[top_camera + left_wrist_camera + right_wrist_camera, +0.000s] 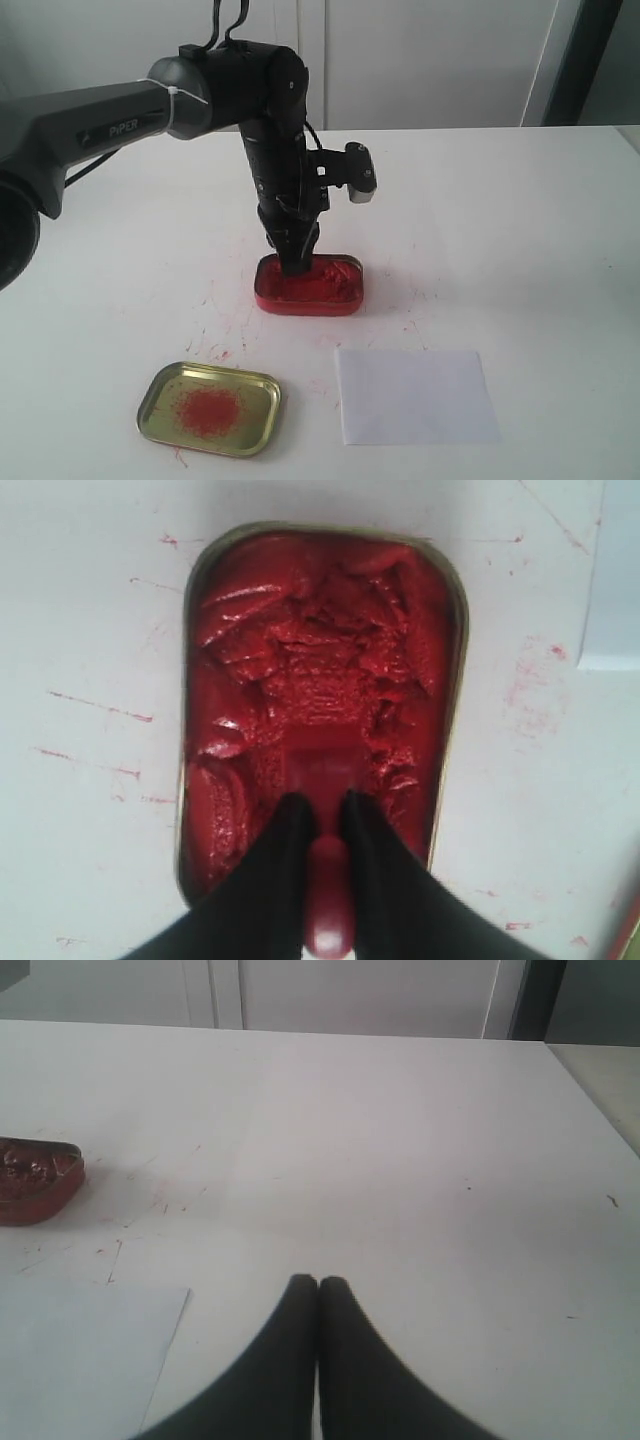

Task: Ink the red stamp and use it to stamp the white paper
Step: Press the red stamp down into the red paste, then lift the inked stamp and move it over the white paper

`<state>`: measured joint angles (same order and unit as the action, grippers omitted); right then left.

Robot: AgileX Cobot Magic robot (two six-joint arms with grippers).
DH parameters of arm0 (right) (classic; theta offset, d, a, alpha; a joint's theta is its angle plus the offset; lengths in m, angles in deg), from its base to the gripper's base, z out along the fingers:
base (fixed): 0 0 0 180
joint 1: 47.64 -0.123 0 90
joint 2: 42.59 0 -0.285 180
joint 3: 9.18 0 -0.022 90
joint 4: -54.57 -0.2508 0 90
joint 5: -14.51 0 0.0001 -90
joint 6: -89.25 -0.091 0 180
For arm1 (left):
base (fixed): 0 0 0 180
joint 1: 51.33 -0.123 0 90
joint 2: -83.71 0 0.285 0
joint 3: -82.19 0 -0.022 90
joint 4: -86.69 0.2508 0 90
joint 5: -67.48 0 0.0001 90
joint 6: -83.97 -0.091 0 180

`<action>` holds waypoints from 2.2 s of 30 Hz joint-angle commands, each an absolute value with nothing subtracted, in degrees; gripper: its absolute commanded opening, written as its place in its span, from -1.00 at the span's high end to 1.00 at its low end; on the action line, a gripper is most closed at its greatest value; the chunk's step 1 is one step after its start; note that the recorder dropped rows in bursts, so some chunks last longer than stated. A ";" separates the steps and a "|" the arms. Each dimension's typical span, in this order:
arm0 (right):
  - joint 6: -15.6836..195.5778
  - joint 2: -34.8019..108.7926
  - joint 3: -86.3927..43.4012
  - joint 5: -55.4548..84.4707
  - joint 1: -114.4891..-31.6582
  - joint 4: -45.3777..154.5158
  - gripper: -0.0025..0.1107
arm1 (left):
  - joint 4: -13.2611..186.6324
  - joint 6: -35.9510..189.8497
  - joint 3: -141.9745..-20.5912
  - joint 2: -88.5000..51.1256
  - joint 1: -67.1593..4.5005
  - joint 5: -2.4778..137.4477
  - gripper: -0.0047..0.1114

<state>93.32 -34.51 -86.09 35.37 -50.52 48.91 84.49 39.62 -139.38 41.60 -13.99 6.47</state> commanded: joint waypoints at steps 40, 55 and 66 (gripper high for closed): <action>93.47 -34.80 -86.39 34.55 -50.58 48.87 0.96 | 90.59 45.28 -139.33 38.77 -5.91 1.51 0.92; 93.47 -34.80 -86.39 34.55 -50.58 48.87 0.96 | 90.35 47.04 -139.33 37.58 -1.81 -1.72 0.92; 93.47 -34.80 -86.39 34.55 -50.58 48.87 0.96 | 86.69 54.82 -139.33 37.58 1.56 -2.48 0.92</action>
<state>93.32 -34.51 -86.09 35.37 -50.52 48.91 88.17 52.34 -139.38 38.43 1.26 2.81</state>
